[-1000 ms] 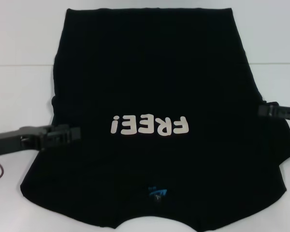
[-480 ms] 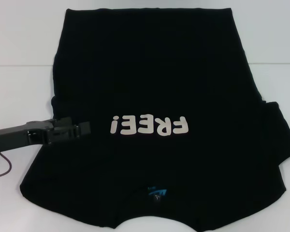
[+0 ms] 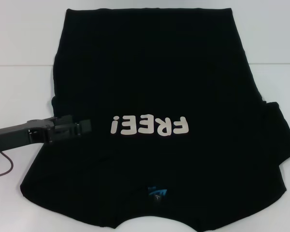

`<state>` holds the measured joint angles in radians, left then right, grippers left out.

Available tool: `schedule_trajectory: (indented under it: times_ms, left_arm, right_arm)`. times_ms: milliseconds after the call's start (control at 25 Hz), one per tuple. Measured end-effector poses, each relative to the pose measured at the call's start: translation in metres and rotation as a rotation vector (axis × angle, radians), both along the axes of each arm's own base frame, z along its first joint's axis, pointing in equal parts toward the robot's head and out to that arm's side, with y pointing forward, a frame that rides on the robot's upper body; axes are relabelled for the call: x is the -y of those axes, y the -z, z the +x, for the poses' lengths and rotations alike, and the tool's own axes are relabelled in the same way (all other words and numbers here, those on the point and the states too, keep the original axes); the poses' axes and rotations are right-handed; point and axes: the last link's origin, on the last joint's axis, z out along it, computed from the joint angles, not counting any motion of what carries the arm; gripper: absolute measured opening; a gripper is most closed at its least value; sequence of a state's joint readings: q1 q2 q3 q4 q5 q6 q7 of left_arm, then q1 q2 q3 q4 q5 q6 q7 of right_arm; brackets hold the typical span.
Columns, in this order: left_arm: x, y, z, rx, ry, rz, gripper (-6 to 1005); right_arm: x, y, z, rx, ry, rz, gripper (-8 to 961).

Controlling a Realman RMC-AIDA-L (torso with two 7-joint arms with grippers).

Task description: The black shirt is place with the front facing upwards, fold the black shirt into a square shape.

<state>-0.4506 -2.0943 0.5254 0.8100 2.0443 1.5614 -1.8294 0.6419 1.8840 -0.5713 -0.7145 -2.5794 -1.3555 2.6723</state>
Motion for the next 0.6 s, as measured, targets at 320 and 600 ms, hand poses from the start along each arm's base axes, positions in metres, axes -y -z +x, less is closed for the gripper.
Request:
schedule_trajectory:
  times_ms: [320, 600]
  left_arm:
    - [-0.001, -0.001, 0.000, 0.000, 0.001, 0.018, 952]
    - [-0.001, 0.000, -0.001, 0.005, -0.005, 0.021, 951]
  right_arm:
    - [0.000, 0.011, 0.003, 0.019, 0.007, -0.016, 625]
    - [-0.003, 0.021, 0.004, 0.060, -0.009, -0.025, 609]
